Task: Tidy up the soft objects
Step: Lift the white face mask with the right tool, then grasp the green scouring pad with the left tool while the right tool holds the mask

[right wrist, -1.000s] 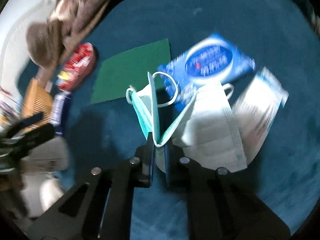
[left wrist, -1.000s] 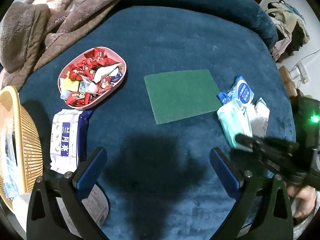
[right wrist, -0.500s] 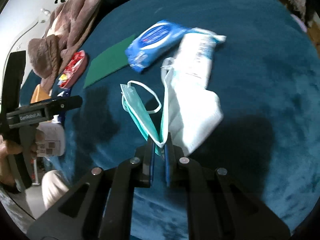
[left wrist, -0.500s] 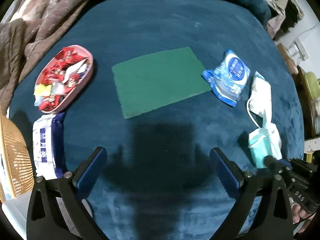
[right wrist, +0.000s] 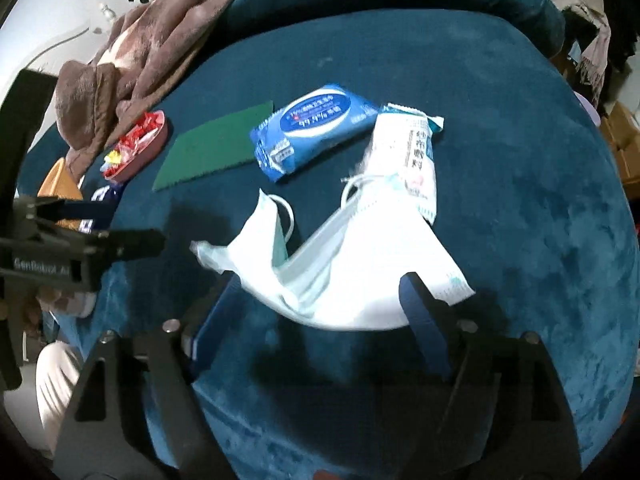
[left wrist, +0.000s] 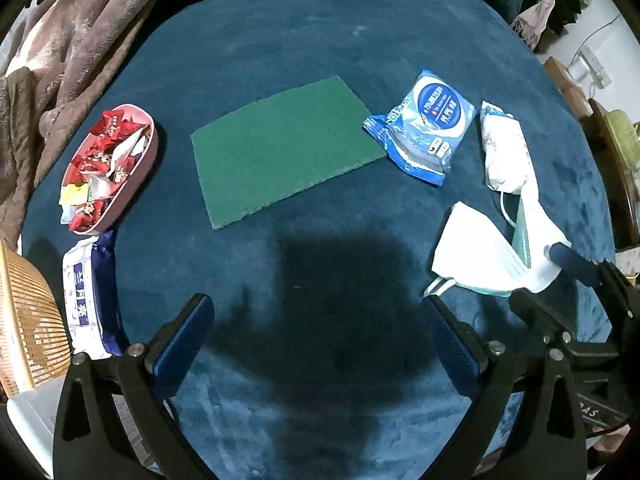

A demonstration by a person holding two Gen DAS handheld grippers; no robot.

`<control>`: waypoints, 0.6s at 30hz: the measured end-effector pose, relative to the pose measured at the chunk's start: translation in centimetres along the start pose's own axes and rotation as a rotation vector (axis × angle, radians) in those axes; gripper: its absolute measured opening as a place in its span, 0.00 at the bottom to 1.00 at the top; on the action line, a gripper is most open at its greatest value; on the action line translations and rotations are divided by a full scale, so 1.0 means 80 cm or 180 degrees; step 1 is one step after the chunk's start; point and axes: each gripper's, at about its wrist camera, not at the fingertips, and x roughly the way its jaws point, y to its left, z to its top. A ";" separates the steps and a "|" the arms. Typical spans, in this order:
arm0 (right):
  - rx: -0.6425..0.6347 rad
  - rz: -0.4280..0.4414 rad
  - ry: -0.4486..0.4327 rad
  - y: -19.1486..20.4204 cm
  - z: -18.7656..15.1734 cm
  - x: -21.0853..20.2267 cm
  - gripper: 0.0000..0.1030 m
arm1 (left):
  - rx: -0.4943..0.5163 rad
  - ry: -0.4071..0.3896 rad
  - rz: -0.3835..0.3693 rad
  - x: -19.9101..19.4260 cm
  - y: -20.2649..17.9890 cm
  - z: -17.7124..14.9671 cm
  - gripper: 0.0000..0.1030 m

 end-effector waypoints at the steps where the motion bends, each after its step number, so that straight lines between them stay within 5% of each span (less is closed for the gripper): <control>1: 0.0020 -0.0009 0.0011 0.000 0.002 0.004 0.80 | -0.0001 -0.0007 0.0004 -0.001 0.001 0.000 1.00; 7: -0.0059 -0.0129 0.0094 0.004 0.004 0.041 0.80 | -0.0014 -0.0009 0.0030 -0.004 0.007 -0.002 1.00; 8: -0.0124 -0.0145 0.0075 0.007 0.000 0.041 0.68 | -0.0013 -0.0005 0.0033 -0.004 0.007 -0.004 1.00; 9: -0.0188 -0.0181 0.0093 0.009 -0.004 0.042 0.29 | -0.0007 0.0001 0.0038 -0.004 0.007 -0.005 1.00; 10: -0.0152 -0.0111 0.0127 0.006 -0.006 0.042 0.12 | 0.0006 0.0007 0.0051 -0.003 0.008 -0.005 1.00; 15: 0.0398 0.0478 0.0039 -0.028 -0.017 0.021 0.06 | -0.0031 0.0031 0.0120 0.002 0.017 -0.005 1.00; 18: 0.0535 0.0600 -0.0137 -0.042 -0.032 0.001 0.06 | -0.0068 0.0018 0.0087 0.002 0.020 -0.003 1.00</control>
